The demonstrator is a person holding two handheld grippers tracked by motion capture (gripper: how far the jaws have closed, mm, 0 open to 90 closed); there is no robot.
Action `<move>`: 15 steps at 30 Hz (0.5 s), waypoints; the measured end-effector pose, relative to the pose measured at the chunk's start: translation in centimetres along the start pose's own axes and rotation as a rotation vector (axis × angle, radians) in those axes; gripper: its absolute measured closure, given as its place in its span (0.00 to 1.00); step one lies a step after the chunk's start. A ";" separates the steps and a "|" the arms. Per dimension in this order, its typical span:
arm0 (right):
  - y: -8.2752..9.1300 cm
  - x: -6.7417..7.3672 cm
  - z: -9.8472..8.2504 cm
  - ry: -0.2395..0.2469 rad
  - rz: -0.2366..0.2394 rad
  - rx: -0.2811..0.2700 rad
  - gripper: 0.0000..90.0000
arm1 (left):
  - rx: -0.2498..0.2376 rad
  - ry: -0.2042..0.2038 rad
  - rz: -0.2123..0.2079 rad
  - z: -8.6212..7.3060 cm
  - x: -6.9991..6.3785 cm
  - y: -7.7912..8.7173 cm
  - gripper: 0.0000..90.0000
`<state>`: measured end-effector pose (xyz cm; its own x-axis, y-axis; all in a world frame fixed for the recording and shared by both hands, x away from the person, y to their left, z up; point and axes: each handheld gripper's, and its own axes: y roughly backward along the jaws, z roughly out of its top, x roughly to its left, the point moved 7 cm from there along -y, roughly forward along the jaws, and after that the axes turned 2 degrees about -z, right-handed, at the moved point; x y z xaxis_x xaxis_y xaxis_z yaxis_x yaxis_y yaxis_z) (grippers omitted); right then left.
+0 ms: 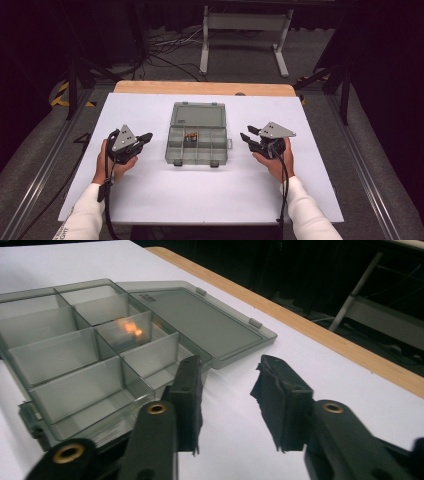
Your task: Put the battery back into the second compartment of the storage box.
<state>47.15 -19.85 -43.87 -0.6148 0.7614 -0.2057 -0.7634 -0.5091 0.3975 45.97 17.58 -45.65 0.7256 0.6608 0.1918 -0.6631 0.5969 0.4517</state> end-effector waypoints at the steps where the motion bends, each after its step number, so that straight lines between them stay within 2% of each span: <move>1: 0.0 0.0 0.0 0.000 0.000 0.000 0.65 | 0.001 0.007 -0.004 0.0 0.2 -0.2 0.99; 5: -0.6 -0.8 -0.4 -0.011 -0.039 0.011 0.59 | 0.020 0.004 -0.009 -0.2 0.5 -0.9 0.99; 8: -0.9 -1.2 -0.7 -0.027 -0.053 0.021 0.59 | 0.026 0.004 -0.005 -0.4 0.8 -1.2 0.99; 9: -1.2 -1.5 -0.7 -0.051 -0.048 0.021 0.63 | 0.029 0.006 -0.003 -0.4 0.9 -1.3 0.99; 15: -2.0 -2.2 -0.9 -0.077 -0.021 0.046 0.92 | 0.041 0.014 0.002 -0.5 1.3 -2.1 0.99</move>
<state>49.84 -20.87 -45.04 -0.5804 0.8011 -0.1462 -0.7652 -0.4750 0.4346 48.27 17.43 -46.80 0.7217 0.6682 0.1806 -0.6560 0.5769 0.4867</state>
